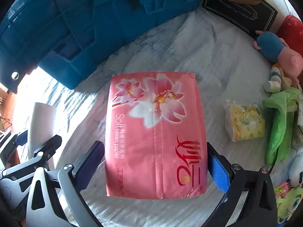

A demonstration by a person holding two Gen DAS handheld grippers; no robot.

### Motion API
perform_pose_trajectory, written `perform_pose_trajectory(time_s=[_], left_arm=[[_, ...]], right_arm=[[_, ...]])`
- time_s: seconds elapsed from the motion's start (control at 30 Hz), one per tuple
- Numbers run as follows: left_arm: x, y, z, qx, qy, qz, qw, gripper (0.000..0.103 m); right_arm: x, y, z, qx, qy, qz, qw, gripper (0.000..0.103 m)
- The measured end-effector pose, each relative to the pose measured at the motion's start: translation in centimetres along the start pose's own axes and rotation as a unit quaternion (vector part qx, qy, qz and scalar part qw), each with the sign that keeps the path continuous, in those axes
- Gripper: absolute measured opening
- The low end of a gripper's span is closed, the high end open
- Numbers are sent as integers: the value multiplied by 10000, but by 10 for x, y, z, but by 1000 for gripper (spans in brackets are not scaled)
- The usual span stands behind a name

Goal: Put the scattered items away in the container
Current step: 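Carry the roll and tissue pack over the blue bin and open both tools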

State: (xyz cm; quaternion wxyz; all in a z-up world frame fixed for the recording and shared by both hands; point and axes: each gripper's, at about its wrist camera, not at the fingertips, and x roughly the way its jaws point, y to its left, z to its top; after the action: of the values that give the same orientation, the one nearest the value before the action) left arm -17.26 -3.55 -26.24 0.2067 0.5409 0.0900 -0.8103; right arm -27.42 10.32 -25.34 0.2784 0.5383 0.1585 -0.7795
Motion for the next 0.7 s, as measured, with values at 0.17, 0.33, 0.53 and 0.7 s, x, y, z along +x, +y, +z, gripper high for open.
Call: perform_pose_trajectory(time_s=[0.17,0.33,0.53,0.7], left_arm=[[-2,-1,-3,-12,-5,7,10000,49],[-17,-4,-10,-25,-114,-7,9999,49],[-55,-18,-20,11,-428,-64,9991,49],[-104,-33,-24,88,-865,-133,9961,49]], right_arm=[[6,-3,-1,155,5,99,9998,96],[-12,0,-14,85,-123,46,9999,91],[-48,1,-31,23,-391,51,9992,91],[-97,-7,-39,9,-864,-56,9962,91]])
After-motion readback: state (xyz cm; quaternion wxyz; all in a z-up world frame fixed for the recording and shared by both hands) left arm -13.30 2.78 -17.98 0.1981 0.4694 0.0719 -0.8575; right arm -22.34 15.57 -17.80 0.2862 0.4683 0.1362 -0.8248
